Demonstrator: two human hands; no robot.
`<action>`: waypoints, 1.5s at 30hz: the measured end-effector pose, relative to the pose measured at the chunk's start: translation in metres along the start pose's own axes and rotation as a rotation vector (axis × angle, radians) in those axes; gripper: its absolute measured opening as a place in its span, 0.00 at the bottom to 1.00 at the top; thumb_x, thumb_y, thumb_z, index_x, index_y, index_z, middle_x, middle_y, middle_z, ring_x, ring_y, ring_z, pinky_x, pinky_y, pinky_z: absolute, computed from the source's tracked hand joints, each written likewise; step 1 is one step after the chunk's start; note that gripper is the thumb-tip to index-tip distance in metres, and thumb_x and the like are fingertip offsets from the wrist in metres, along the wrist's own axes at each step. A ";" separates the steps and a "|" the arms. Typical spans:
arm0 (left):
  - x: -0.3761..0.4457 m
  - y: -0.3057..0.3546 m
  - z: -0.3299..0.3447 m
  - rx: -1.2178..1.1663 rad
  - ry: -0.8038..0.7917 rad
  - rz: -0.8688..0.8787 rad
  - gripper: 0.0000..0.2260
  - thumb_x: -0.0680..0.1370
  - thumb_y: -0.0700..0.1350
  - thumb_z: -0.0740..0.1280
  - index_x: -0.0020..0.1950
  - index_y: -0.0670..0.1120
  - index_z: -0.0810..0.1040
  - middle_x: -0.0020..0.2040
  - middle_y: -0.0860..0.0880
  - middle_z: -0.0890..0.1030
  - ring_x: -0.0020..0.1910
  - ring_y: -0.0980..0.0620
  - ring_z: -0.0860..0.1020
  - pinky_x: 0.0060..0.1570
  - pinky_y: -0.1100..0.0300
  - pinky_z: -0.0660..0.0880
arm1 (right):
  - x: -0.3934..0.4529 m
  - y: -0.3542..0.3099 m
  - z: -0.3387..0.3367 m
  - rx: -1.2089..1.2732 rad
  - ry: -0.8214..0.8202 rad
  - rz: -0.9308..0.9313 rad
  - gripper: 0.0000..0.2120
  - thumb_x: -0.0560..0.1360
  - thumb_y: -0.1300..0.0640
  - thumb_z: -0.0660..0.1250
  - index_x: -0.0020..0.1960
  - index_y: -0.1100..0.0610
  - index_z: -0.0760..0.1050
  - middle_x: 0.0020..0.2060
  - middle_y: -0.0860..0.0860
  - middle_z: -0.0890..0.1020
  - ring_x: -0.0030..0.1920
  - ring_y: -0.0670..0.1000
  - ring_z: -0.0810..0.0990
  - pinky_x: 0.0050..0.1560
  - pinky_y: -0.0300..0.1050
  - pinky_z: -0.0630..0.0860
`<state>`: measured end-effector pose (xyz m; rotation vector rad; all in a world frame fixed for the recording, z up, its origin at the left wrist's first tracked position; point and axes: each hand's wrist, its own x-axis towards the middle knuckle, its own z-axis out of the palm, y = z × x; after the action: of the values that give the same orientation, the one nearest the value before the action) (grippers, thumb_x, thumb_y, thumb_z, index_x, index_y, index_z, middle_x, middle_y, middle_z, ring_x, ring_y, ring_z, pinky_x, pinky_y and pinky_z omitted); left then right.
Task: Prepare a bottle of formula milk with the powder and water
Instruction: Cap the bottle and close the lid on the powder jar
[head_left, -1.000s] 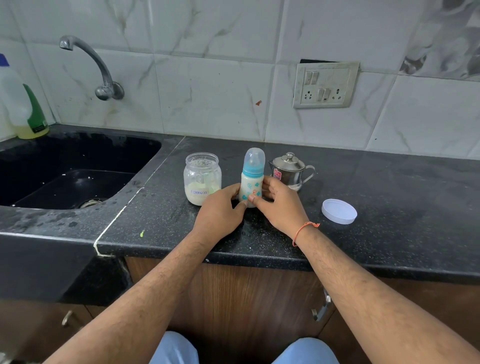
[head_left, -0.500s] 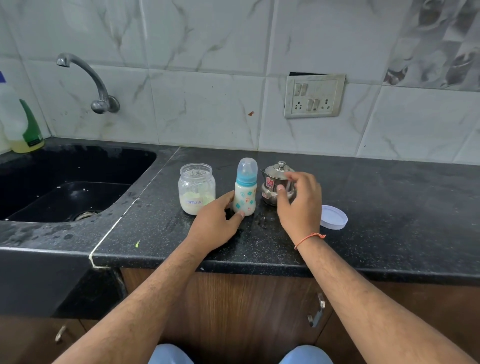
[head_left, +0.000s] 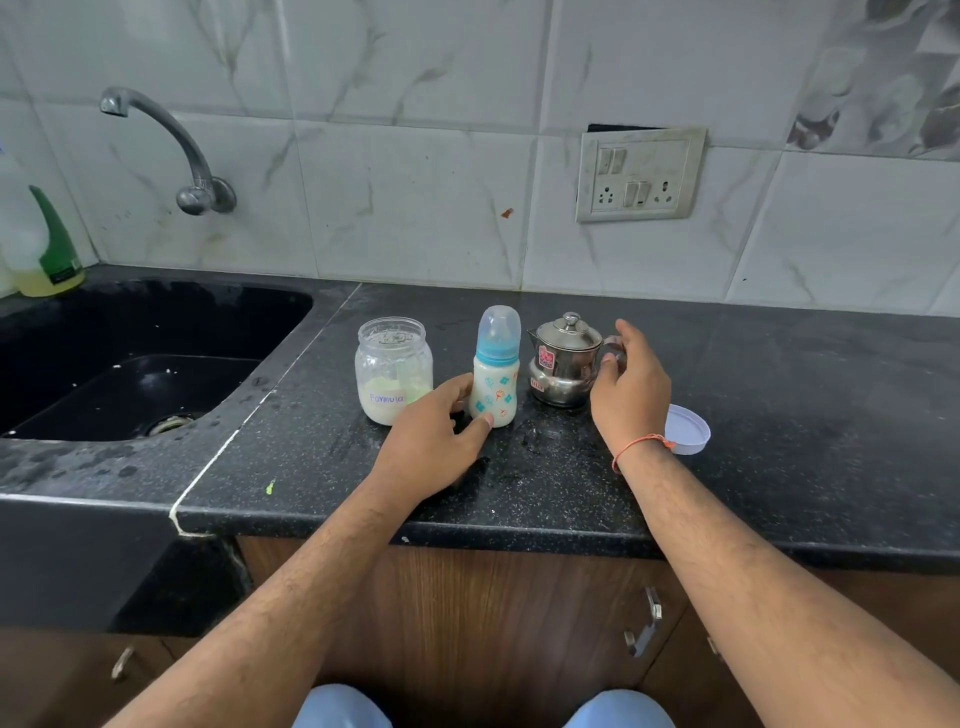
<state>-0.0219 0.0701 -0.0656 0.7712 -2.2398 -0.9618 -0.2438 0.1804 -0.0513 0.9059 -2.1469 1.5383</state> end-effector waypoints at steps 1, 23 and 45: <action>0.000 0.000 0.000 -0.009 0.002 -0.002 0.27 0.84 0.47 0.72 0.83 0.52 0.72 0.73 0.56 0.82 0.74 0.56 0.78 0.77 0.50 0.75 | 0.001 0.000 0.000 -0.008 -0.005 0.005 0.21 0.83 0.63 0.63 0.75 0.56 0.74 0.65 0.54 0.83 0.65 0.57 0.81 0.67 0.49 0.75; -0.004 0.007 -0.003 0.020 -0.005 -0.017 0.27 0.84 0.47 0.72 0.83 0.51 0.71 0.75 0.54 0.81 0.75 0.55 0.78 0.77 0.48 0.75 | -0.017 -0.005 -0.030 -0.098 0.013 -0.031 0.24 0.79 0.71 0.60 0.67 0.53 0.83 0.57 0.52 0.87 0.57 0.52 0.84 0.55 0.36 0.72; -0.011 0.016 -0.006 0.018 -0.004 -0.020 0.26 0.85 0.45 0.71 0.84 0.48 0.71 0.76 0.52 0.80 0.75 0.54 0.78 0.76 0.55 0.74 | -0.024 -0.007 -0.045 -0.053 -0.016 -0.010 0.22 0.82 0.67 0.62 0.73 0.53 0.78 0.63 0.53 0.86 0.63 0.55 0.83 0.64 0.44 0.76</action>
<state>-0.0146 0.0843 -0.0530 0.8021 -2.2511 -0.9549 -0.2253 0.2283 -0.0452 0.9128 -2.1798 1.4671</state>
